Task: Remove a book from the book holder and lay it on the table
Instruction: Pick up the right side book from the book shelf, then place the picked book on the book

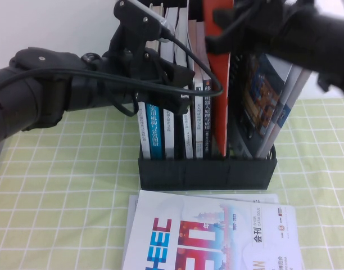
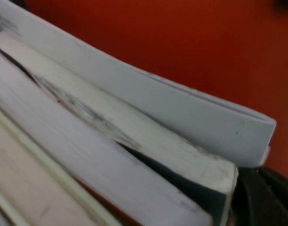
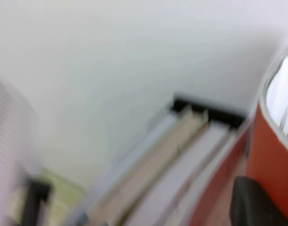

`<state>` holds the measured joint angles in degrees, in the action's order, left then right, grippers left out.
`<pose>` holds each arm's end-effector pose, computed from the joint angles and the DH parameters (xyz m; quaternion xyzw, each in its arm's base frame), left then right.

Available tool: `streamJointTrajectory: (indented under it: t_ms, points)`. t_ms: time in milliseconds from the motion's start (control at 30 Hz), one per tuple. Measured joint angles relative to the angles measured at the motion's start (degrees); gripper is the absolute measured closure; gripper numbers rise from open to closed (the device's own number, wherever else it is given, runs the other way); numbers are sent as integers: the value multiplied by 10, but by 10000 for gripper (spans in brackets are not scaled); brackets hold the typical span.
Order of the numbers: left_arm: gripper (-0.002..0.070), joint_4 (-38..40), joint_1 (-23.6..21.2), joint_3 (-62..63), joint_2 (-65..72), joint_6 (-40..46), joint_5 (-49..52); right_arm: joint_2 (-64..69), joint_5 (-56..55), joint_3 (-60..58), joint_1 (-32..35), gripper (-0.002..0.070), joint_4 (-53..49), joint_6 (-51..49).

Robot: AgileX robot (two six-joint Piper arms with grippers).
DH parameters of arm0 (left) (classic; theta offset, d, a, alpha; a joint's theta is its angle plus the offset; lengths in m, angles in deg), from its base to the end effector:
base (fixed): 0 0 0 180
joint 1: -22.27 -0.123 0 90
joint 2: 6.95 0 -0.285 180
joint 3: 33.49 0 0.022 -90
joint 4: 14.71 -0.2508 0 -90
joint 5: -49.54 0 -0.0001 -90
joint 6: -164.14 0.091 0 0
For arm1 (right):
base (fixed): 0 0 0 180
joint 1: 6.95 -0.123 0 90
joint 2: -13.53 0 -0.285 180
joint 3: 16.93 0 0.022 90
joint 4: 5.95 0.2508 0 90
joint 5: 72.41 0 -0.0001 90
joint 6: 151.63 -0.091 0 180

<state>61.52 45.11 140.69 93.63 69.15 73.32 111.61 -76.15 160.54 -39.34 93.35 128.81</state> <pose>0.3331 -0.1791 0.3215 0.3368 0.7495 -0.2260 0.5232 0.3237 0.1985 0.3630 -0.2031 0.7455 0.1470 0.6175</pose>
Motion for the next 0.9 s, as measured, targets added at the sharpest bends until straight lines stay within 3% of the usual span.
streamJointTrajectory:
  t_ms: [300,433,533,733,900]
  points:
    - [678,-17,-1,0,-62,-68,23,-135,59,7,0,661,0,1]
    - [677,-105,-1,0,-114,-205,5,-184,140,7,0,662,-16,-13]
    - [678,-203,-14,0,-158,-325,19,-213,221,7,0,662,-81,-78]
    - [678,-347,-82,0,-235,-496,122,-235,380,7,0,662,-275,-241]
    - [677,-434,-164,0,-296,-599,165,-234,496,7,0,662,-402,-299]
